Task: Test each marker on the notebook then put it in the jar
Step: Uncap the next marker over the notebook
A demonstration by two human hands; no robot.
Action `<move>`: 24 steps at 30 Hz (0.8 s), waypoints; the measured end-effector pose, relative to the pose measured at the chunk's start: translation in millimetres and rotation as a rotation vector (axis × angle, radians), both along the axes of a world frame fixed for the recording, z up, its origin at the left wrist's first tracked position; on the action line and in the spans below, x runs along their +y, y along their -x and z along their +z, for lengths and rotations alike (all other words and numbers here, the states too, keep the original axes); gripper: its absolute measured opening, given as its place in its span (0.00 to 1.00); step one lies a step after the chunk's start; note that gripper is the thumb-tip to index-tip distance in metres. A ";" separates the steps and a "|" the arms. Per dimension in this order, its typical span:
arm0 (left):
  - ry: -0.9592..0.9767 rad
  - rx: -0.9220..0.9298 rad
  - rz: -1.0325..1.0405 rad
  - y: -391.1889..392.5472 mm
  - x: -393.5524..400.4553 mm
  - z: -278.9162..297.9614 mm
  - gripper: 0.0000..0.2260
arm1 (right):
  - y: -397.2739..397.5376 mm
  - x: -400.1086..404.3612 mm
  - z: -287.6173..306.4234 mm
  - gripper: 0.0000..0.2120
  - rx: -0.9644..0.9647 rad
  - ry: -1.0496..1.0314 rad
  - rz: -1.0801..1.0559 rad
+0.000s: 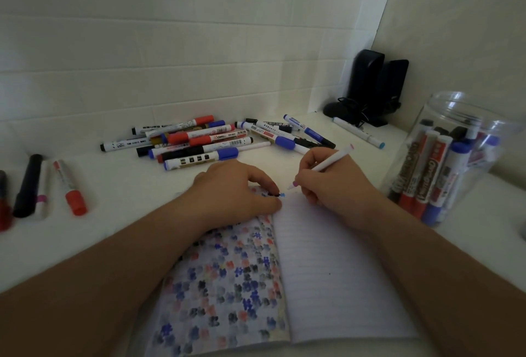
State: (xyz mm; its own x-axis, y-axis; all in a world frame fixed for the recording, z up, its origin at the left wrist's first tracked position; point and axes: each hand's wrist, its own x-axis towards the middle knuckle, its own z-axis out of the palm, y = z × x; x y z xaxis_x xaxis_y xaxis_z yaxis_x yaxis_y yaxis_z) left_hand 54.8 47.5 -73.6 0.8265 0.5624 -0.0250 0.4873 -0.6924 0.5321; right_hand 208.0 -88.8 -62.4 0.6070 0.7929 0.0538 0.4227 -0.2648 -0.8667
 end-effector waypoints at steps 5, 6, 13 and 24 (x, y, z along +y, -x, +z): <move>-0.010 0.003 0.066 -2.6 -5.2 2.6 0.13 | 1.4 0.7 -1.1 0.05 -0.072 0.022 -0.036; -0.010 0.006 0.074 -2.4 -6.3 3.4 0.12 | 1.3 0.5 -1.6 0.06 -0.073 0.016 -0.047; -0.009 0.054 0.092 -2.7 -8.2 5.9 0.15 | 1.1 5.0 -3.7 0.11 0.002 0.023 -0.068; -0.038 0.059 0.076 -2.8 -8.2 4.5 0.16 | 5.3 9.1 -3.3 0.13 -0.271 0.092 -0.063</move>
State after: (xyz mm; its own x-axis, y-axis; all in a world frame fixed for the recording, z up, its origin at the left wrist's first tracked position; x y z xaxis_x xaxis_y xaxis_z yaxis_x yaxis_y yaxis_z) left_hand 57.6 39.3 -69.1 0.7789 0.6252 -0.0502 0.5693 -0.6711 0.4748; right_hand 202.8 -79.6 -65.7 0.6283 0.7633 0.1506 0.6159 -0.3698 -0.6956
